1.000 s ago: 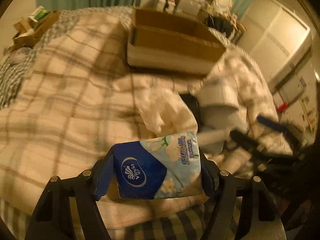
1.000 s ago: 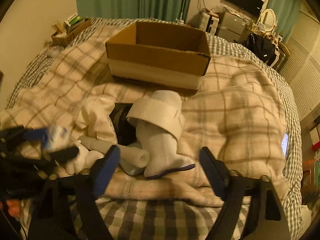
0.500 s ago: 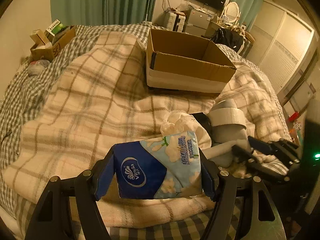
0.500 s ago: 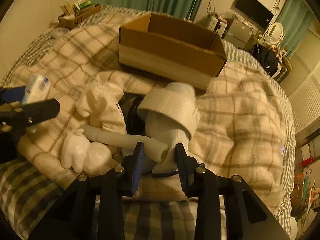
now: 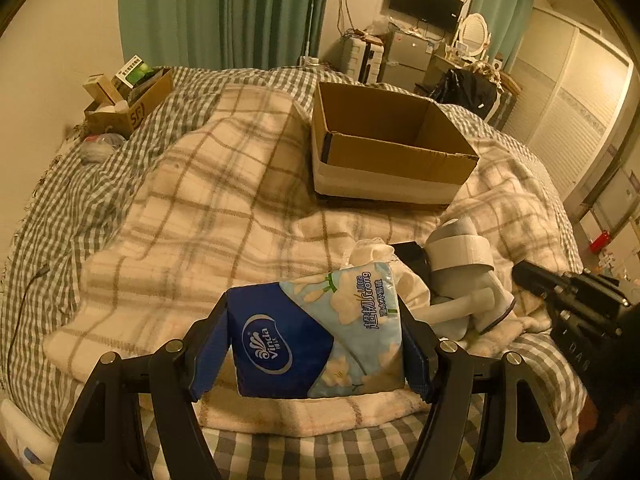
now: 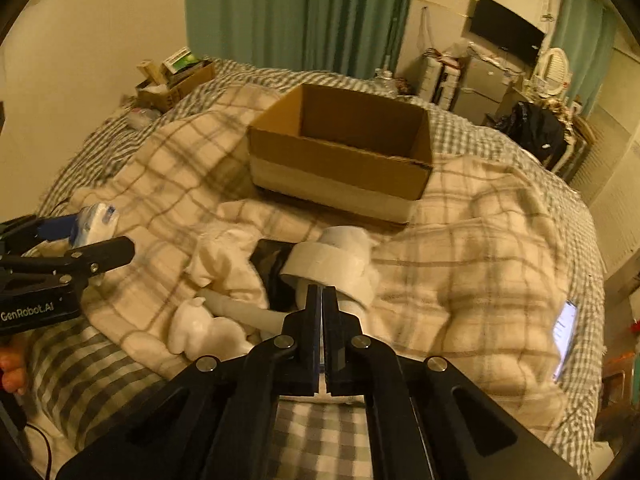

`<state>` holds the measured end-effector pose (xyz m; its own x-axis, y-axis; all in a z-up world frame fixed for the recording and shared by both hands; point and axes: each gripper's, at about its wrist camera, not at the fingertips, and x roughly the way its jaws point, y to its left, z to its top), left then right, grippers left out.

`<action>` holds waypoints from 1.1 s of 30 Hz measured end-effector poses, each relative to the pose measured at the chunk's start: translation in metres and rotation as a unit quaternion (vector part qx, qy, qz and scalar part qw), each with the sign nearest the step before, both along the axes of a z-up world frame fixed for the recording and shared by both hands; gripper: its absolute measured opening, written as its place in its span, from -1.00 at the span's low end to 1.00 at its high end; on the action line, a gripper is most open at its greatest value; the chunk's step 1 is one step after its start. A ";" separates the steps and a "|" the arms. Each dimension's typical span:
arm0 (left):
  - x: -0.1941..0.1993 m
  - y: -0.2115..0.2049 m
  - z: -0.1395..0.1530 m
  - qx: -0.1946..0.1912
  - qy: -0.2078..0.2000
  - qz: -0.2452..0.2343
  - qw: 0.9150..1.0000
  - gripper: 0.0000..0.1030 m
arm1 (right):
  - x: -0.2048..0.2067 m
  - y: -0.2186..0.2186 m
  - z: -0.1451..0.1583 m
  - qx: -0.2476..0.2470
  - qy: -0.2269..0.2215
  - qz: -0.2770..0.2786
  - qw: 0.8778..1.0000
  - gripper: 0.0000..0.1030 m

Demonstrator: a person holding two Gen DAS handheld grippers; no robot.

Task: Organize objects
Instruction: 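Grasp the tissue pack with the left gripper while the right gripper grasps the white sock, then carry the tissue pack into the box and open the left gripper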

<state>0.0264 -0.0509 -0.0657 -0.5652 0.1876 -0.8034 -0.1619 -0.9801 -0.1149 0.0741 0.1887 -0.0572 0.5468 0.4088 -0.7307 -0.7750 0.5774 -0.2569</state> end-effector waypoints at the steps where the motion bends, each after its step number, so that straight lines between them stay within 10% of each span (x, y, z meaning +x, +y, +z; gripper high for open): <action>1: 0.000 0.000 0.000 -0.005 0.002 0.002 1.000 0.46 | -0.002 0.002 -0.004 -0.004 0.001 0.003 1.000 -0.51; 3: 0.000 -0.001 -0.001 -0.010 0.004 0.004 1.000 0.46 | -0.004 0.008 -0.016 -0.026 -0.006 0.004 1.000 0.01; 8: -0.003 -0.008 -0.007 -0.008 0.000 0.007 1.000 0.46 | 0.003 0.019 -0.050 -0.074 0.006 -0.009 0.997 0.03; 11: -0.005 -0.012 -0.013 -0.004 -0.005 0.007 1.000 0.46 | 0.006 0.023 -0.063 -0.099 -0.012 -0.023 0.995 -0.60; 16: -0.005 -0.017 -0.017 0.007 -0.012 0.005 1.000 0.46 | 0.004 0.015 -0.050 -0.068 -0.019 -0.031 0.997 -0.69; 23: -0.006 -0.013 0.001 0.013 -0.001 -0.004 1.000 0.46 | -0.011 0.010 0.016 -0.021 -0.059 -0.015 0.998 -0.69; 33: -0.053 0.030 0.114 0.026 0.100 -0.073 0.992 0.46 | 0.000 0.027 0.166 -0.006 -0.171 0.038 0.985 -0.69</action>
